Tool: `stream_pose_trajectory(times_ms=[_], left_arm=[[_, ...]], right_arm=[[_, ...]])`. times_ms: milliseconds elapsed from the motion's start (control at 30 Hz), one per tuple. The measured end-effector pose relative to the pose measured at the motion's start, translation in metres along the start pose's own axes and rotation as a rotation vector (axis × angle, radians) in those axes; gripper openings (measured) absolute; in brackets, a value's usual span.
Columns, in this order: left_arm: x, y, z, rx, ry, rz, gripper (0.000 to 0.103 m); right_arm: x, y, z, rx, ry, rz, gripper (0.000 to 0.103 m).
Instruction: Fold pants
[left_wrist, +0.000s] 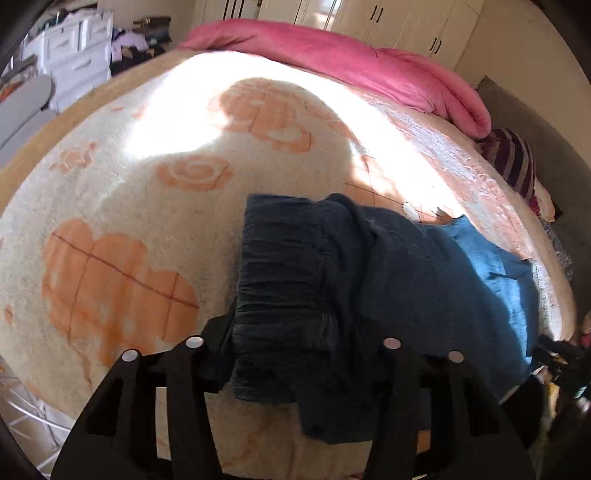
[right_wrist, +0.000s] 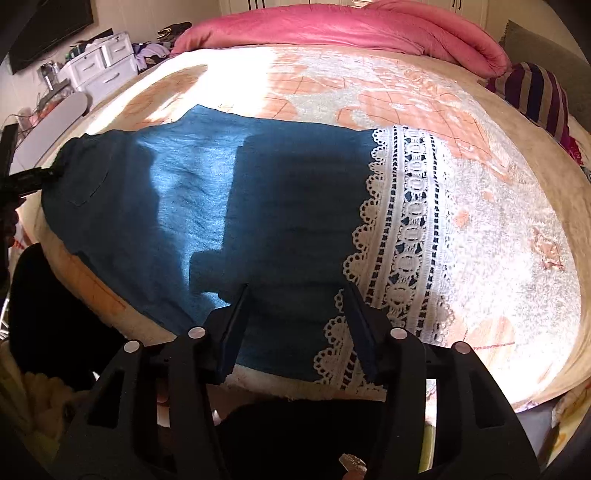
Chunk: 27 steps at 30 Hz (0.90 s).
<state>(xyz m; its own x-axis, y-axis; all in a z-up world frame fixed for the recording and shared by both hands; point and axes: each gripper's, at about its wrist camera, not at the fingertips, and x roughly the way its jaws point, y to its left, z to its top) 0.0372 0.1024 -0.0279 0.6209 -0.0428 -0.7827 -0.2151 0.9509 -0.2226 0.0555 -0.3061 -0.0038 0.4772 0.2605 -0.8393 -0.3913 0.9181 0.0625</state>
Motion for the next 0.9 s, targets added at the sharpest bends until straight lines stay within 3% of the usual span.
stream_pose_trajectory(times_ms=[67, 133, 200, 267, 333, 467, 533, 667, 800, 900], left_arm=[[-0.006, 0.005, 0.002, -0.001, -0.024, -0.005, 0.044], [-0.011, 0.007, -0.001, 0.045, -0.035, 0.042, 0.045], [-0.005, 0.013, -0.004, 0.047, -0.006, 0.042, 0.048], [-0.006, 0.019, -0.005, 0.018, 0.009, 0.041, 0.059], [-0.027, 0.016, 0.002, -0.001, -0.046, 0.048, 0.061], [-0.074, -0.013, 0.026, 0.132, -0.221, 0.135, 0.079], [-0.079, -0.025, 0.039, 0.146, -0.243, 0.081, 0.083], [-0.059, -0.059, 0.06, 0.163, -0.198, -0.078, 0.084], [-0.017, -0.113, 0.068, 0.239, -0.106, -0.2, 0.084], [0.019, -0.141, 0.069, 0.261, -0.024, -0.276, 0.084]], right_arm=[[0.0, 0.001, -0.001, 0.006, 0.003, 0.004, 0.045], [0.003, 0.003, -0.003, 0.004, 0.004, 0.005, 0.045], [0.005, 0.003, -0.004, 0.007, 0.004, 0.008, 0.048], [0.005, 0.004, -0.003, 0.006, 0.003, 0.013, 0.05], [0.005, 0.005, -0.003, -0.003, 0.006, 0.01, 0.051], [-0.011, -0.004, 0.007, 0.032, -0.059, 0.033, 0.051], [-0.022, -0.018, 0.021, 0.078, -0.127, 0.024, 0.052], [-0.028, -0.058, 0.05, 0.21, -0.191, 0.02, 0.054], [-0.015, -0.096, 0.077, 0.327, -0.182, 0.059, 0.054], [0.001, -0.111, 0.09, 0.348, -0.157, 0.09, 0.054]])
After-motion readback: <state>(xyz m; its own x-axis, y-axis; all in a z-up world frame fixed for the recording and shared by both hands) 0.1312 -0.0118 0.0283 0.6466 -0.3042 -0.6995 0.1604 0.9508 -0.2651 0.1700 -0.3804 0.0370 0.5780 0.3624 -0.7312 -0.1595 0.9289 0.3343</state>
